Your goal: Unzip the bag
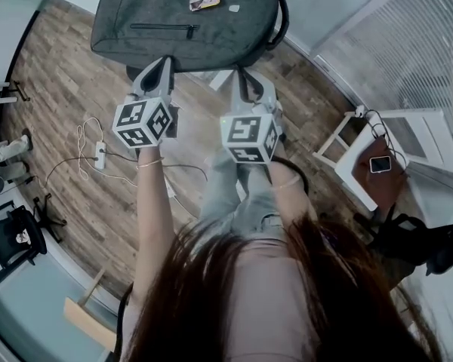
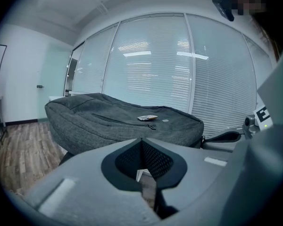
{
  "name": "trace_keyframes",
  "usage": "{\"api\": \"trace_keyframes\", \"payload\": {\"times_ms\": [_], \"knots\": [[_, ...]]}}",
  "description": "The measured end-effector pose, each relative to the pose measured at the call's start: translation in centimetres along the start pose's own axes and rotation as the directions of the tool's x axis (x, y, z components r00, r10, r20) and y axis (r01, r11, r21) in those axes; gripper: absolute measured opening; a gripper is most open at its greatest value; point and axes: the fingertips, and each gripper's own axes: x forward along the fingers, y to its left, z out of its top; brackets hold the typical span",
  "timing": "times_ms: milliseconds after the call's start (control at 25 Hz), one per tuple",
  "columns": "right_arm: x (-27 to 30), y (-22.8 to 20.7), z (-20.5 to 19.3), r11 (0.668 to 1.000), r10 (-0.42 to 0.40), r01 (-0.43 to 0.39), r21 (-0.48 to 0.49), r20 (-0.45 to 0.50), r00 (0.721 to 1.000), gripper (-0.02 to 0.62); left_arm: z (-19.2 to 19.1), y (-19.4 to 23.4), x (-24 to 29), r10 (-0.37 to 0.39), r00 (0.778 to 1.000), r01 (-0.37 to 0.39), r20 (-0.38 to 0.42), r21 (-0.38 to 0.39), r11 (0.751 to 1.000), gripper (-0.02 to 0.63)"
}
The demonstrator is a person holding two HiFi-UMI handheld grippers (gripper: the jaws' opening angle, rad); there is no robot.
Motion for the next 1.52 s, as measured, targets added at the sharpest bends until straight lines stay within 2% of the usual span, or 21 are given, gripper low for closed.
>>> {"api": "trace_keyframes", "payload": {"times_ms": [240,680,1520], "knots": [[-0.1,-0.9,0.0,0.999,-0.012,0.011,-0.039,-0.009,1.0,0.011,0.0,-0.3,0.1,0.027,1.0,-0.026,-0.016,0.052,0.998,0.008],[0.2,-3.4,0.4,0.995,-0.086,0.084,-0.061,-0.022,0.996,0.011,0.1,-0.1,0.0,0.023,1.0,-0.022,-0.009,0.079,0.997,0.008],[0.7,-7.6,0.9,0.99,-0.118,0.115,-0.084,-0.034,0.992,0.011,0.0,-0.2,0.0,0.041,0.999,-0.042,0.021,0.088,0.995,0.008]]}}
